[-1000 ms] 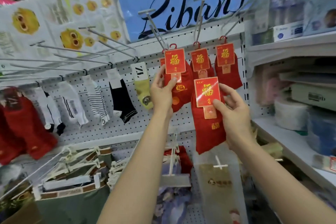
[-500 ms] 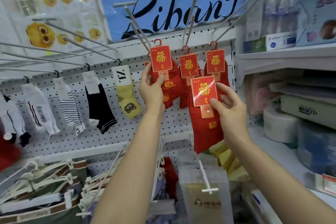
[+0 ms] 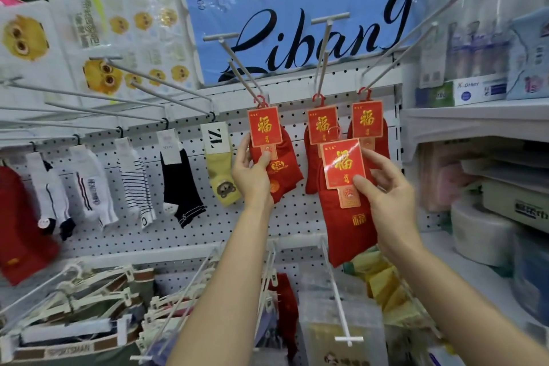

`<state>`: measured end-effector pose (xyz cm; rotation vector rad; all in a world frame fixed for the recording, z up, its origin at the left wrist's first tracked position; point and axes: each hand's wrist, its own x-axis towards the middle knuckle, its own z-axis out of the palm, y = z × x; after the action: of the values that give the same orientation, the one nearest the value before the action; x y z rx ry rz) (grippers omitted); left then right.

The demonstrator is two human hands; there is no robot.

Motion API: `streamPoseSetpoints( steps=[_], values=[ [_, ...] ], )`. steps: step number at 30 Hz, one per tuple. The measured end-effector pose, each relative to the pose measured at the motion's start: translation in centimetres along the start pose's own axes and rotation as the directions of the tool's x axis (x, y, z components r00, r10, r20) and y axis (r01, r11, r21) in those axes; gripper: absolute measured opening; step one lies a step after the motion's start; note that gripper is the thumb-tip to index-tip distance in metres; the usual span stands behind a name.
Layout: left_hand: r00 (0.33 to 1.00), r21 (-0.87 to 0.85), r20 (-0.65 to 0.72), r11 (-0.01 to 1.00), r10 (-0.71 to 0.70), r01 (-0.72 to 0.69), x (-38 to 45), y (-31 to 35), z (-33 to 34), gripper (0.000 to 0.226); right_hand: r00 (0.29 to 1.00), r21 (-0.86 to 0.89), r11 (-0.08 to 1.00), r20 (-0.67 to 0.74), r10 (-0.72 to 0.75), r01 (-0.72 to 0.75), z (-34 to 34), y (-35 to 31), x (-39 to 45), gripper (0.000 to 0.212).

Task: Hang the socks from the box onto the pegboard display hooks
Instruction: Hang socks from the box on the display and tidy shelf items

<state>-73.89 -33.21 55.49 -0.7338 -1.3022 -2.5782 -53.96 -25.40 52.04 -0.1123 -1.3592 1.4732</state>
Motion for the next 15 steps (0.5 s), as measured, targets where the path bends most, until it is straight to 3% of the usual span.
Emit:
streamPoseSetpoints(
  steps=[6,8,10,12,15],
  values=[
    [0.999,0.152,0.029,0.988,0.017,-0.021,-0.2,-0.7,-1.0,0.050,1.000,-0.016,1.000,0.001,-0.004,0.004,-0.5,0.1,0.5,0.041],
    [0.998,0.312,-0.011,0.948,0.060,-0.054,-0.7,-0.2,-0.9,0.048,1.000,-0.031,0.999,-0.013,-0.010,0.009,-0.9,0.0,0.9,0.042],
    [0.971,0.535,-0.059,0.829,0.231,-0.165,-1.5,0.4,-0.4,0.042,0.999,-0.048,0.999,-0.030,-0.016,0.015,-1.3,-0.1,1.4,0.042],
    [0.897,0.628,0.045,0.686,0.440,-0.368,-2.3,1.5,0.3,0.034,0.999,-0.054,0.998,-0.046,-0.020,0.017,-1.5,-0.2,1.7,0.041],
    [0.790,0.538,0.307,0.588,0.530,-0.604,-2.9,3.8,2.6,0.035,0.997,-0.068,0.997,-0.068,-0.030,0.025,-1.7,-0.2,2.1,0.041]
  ],
)
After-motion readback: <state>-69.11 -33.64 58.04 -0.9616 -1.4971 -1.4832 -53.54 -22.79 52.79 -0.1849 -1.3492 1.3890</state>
